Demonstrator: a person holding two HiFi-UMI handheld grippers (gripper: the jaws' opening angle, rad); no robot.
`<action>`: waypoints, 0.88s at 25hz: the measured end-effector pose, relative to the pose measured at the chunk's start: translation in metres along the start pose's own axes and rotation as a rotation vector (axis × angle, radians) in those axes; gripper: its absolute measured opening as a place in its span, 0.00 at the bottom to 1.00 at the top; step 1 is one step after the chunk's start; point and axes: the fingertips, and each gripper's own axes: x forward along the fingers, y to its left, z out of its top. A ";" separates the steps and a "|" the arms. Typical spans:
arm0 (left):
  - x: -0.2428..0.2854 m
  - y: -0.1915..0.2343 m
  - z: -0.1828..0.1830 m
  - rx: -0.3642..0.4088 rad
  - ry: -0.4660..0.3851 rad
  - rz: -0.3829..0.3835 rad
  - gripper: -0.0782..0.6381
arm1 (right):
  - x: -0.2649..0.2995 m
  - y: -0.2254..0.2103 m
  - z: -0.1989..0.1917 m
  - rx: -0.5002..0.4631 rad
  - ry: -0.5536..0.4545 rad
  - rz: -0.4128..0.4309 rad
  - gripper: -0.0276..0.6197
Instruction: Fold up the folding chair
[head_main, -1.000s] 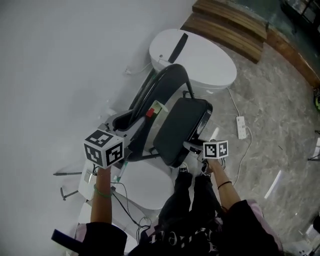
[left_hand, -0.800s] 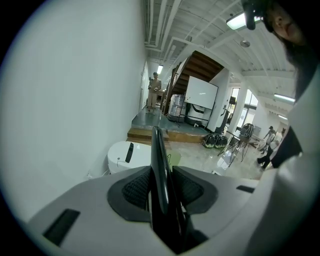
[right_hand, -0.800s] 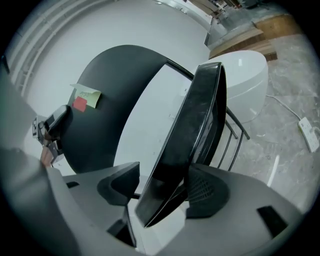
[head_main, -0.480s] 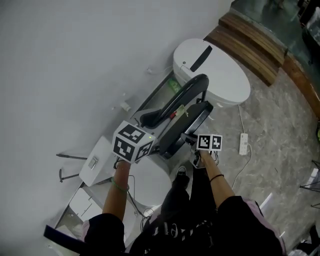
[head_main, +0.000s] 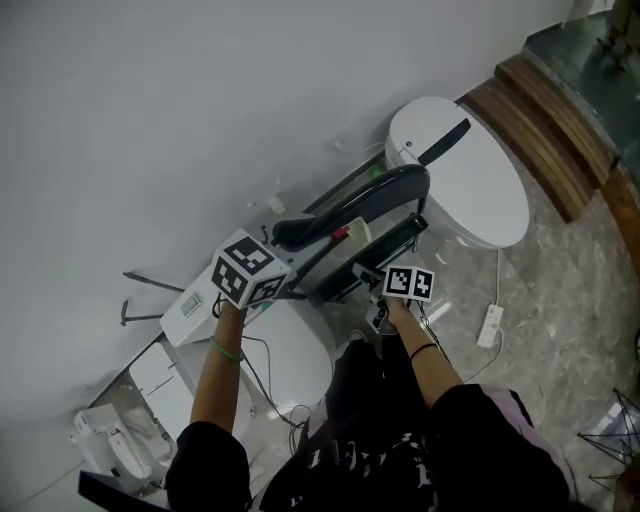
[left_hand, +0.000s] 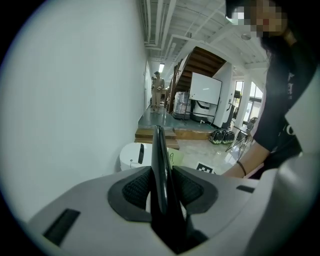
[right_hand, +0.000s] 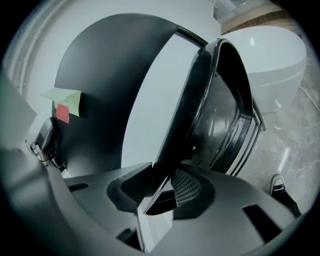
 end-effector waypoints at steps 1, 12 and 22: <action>-0.001 0.008 0.000 -0.003 0.000 -0.002 0.29 | 0.006 0.002 0.003 0.003 0.008 0.001 0.24; -0.006 0.089 -0.005 -0.150 -0.024 -0.172 0.29 | 0.080 0.022 0.041 0.012 0.048 -0.002 0.20; -0.010 0.129 0.002 -0.196 -0.040 -0.204 0.29 | 0.102 0.034 0.066 0.025 -0.016 -0.013 0.19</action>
